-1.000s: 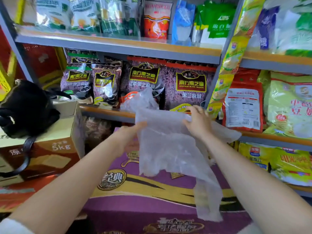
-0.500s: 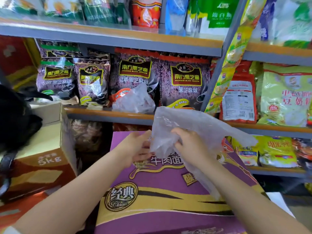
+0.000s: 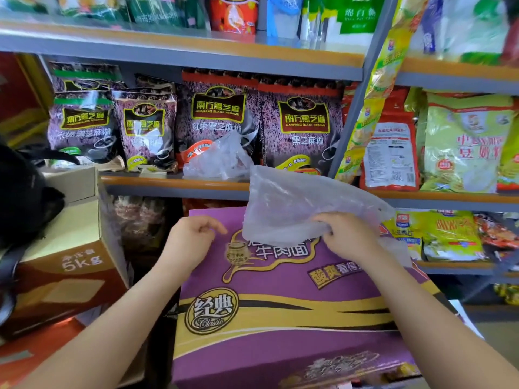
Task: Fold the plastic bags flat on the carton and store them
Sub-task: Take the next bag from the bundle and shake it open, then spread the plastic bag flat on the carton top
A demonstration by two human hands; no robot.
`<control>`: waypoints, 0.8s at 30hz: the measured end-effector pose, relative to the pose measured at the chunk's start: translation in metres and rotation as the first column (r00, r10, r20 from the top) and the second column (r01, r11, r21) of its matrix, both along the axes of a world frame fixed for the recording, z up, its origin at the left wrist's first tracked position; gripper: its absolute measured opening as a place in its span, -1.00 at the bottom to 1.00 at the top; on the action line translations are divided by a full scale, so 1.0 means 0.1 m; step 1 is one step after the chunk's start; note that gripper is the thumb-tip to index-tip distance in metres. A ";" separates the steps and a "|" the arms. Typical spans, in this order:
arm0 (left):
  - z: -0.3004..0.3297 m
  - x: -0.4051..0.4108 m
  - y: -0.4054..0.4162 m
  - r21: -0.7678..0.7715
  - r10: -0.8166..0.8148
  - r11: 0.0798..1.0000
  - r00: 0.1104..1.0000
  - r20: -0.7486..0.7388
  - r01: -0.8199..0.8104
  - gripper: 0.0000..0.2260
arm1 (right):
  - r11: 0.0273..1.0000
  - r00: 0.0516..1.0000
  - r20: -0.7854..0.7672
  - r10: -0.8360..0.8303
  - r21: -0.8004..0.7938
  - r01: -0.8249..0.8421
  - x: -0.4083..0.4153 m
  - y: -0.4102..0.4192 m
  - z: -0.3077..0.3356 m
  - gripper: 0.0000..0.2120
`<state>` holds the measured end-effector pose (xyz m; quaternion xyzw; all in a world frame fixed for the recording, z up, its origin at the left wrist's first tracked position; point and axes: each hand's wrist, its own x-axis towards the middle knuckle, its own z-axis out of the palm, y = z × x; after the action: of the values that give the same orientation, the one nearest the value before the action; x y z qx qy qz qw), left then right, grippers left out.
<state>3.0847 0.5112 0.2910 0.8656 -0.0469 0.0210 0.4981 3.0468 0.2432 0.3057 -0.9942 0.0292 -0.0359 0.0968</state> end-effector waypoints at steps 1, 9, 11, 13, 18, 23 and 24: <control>0.04 -0.05 0.02 0.102 -0.002 0.995 0.997 0.073 -0.006 -0.69 | 0.998 1.000 -0.014 -0.007 0.056 0.007 -0.04 -0.03 0.01 -0.58; 0.14 -0.48 -0.80 0.557 -0.585 0.758 0.732 0.350 0.339 -0.60 | 0.914 0.953 0.059 0.297 0.272 -0.301 -0.34 0.14 0.03 -0.44; 0.09 -0.53 -0.95 0.652 -0.599 0.686 0.759 0.253 0.324 -0.62 | 0.914 0.946 0.088 0.313 0.242 -0.325 -0.44 -0.03 0.06 -0.36; 0.02 -0.57 -1.03 0.695 -0.580 0.650 0.791 0.195 0.306 -0.65 | 0.929 0.947 0.054 0.318 0.183 -0.322 -0.55 -0.29 0.07 -0.28; -0.04 -0.62 -1.06 0.594 -0.434 0.775 0.864 0.253 0.215 -0.73 | 0.941 0.955 -0.085 0.283 0.216 -0.260 -0.77 -0.87 -0.06 -0.27; 0.10 -0.71 -1.11 0.454 -0.258 0.890 0.879 0.401 0.054 -0.71 | 0.950 0.979 0.133 0.152 0.254 -0.182 -0.76 -1.03 -0.08 -0.88; 0.14 -0.73 -1.12 0.429 -0.212 0.903 0.879 0.427 0.009 -0.71 | 0.939 0.982 0.168 0.090 0.313 -0.140 -0.74 -1.04 -0.06 -0.83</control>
<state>3.0118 0.3997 0.3046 0.9166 -0.2185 0.1877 0.2774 2.9728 0.1389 0.2993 -0.9593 -0.0309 -0.1000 0.2622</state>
